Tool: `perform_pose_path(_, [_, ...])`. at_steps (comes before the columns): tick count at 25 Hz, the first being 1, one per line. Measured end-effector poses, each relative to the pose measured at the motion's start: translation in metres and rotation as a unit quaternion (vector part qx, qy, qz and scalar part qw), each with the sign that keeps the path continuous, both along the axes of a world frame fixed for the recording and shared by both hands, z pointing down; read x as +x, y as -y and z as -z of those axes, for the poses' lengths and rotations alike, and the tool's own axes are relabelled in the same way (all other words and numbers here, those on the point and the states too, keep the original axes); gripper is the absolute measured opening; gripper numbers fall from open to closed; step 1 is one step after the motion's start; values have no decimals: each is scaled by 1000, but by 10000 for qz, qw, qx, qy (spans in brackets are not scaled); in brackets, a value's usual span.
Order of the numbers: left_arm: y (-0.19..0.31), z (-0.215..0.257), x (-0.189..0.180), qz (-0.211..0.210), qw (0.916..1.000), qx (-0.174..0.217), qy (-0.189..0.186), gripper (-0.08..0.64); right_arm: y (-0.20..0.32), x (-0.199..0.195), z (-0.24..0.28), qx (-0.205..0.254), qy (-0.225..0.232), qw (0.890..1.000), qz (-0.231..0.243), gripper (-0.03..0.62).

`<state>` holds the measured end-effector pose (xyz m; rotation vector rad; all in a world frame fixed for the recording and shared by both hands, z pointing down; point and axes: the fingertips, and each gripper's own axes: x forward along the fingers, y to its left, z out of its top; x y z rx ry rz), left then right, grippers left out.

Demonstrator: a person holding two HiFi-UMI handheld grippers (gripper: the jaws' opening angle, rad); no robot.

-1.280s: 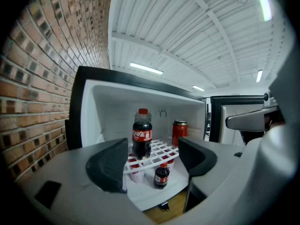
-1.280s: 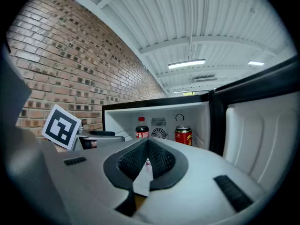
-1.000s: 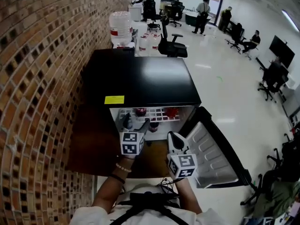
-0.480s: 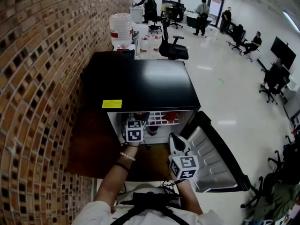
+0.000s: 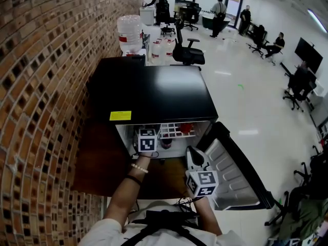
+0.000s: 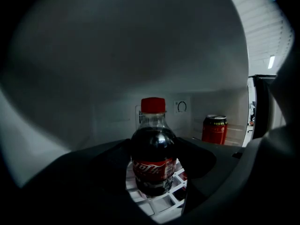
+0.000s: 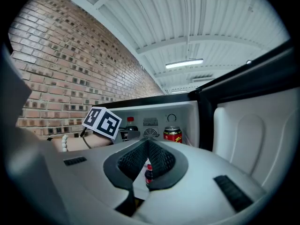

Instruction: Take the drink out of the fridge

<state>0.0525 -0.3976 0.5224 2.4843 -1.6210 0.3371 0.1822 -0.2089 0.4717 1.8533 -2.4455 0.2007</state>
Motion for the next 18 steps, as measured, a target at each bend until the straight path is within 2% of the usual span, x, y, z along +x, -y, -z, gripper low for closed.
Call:
perform_pose_path(8, [-19, 6, -10, -53, 9996, -30, -270, 307, -4, -6, 2, 10, 25, 10000, 28, 6])
perform_pose_path(18, [-90, 15, -35, -304, 9992, 6, -263, 307, -5, -42, 6, -12, 50, 9994, 339, 6])
